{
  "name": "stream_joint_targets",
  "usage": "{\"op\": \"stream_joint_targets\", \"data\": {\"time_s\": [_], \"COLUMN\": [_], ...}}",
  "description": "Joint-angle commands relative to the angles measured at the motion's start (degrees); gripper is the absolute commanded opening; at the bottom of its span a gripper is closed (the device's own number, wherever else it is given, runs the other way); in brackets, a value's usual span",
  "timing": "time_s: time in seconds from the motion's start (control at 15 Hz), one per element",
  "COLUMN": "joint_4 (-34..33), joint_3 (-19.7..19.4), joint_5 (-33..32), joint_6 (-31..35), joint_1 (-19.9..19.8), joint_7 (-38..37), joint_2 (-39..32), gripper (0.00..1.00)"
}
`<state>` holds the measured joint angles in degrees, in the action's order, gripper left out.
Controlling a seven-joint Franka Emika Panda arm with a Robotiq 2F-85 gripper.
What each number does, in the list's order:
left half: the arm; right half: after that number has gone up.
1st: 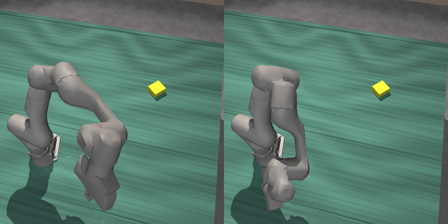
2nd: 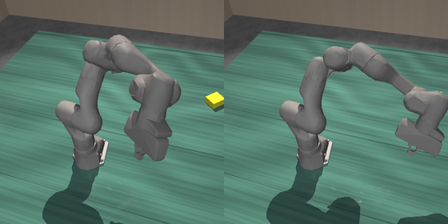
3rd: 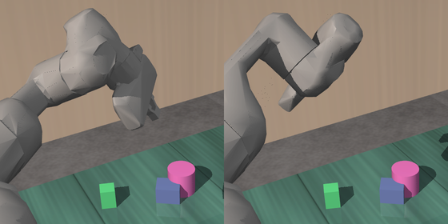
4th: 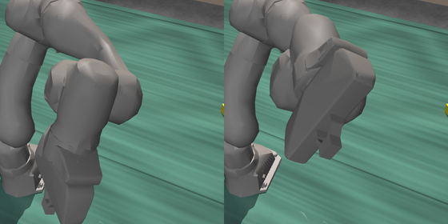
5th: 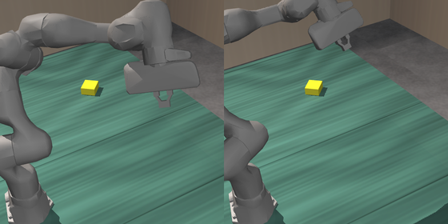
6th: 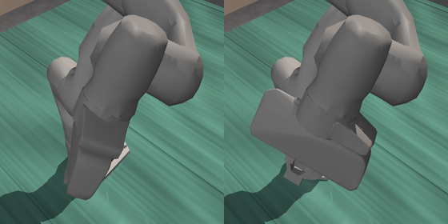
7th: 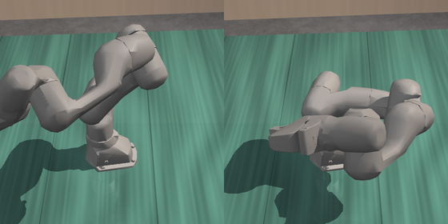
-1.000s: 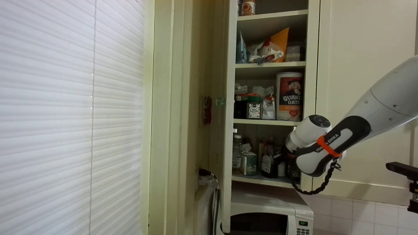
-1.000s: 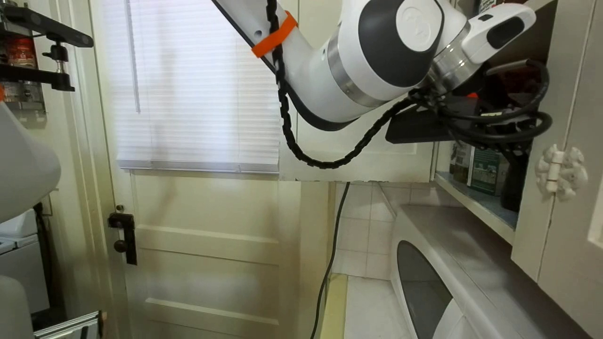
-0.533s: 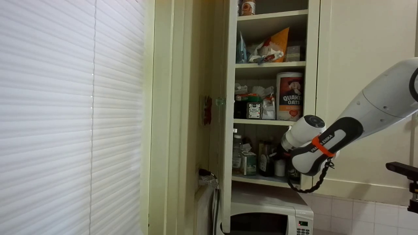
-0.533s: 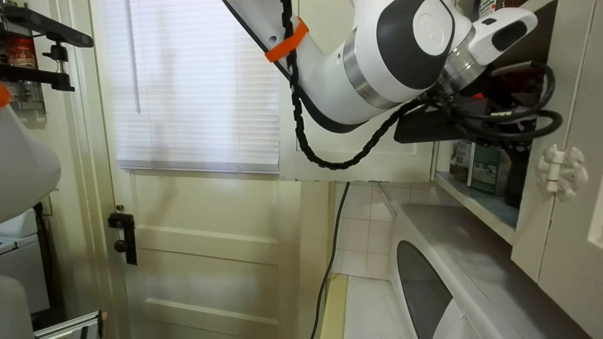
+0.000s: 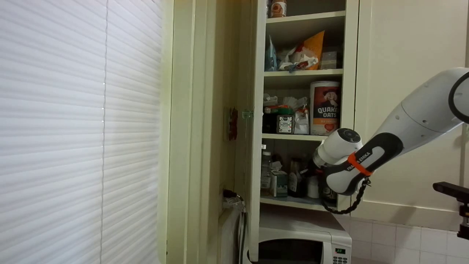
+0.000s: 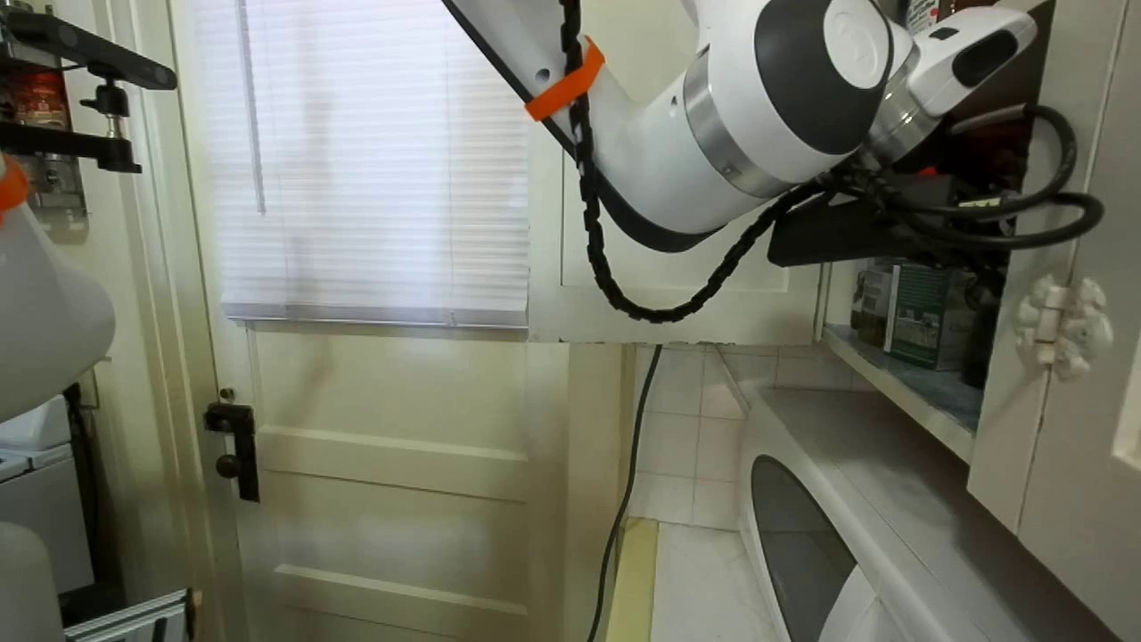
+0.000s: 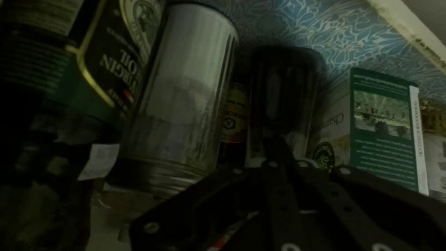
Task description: Put the bottle in the top cabinet
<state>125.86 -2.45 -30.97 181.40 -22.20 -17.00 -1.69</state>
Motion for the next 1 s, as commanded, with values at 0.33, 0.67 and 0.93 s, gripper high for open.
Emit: {"op": "stream_joint_targets", "data": {"time_s": [0.33, 0.67, 0.93], "joint_4": [-3.96, -2.61, -2.61], "joint_3": [-1.36, -0.26, -0.25], "joint_5": [-4.98, -2.82, -2.82], "joint_6": [-0.31, -0.1, -0.1], "joint_1": [1.35, 1.21, 1.39], "joint_7": [-6.53, -4.65, -4.76], "joint_2": [-3.61, -2.9, -3.09], "gripper": [0.0, 0.01, 0.01]}}
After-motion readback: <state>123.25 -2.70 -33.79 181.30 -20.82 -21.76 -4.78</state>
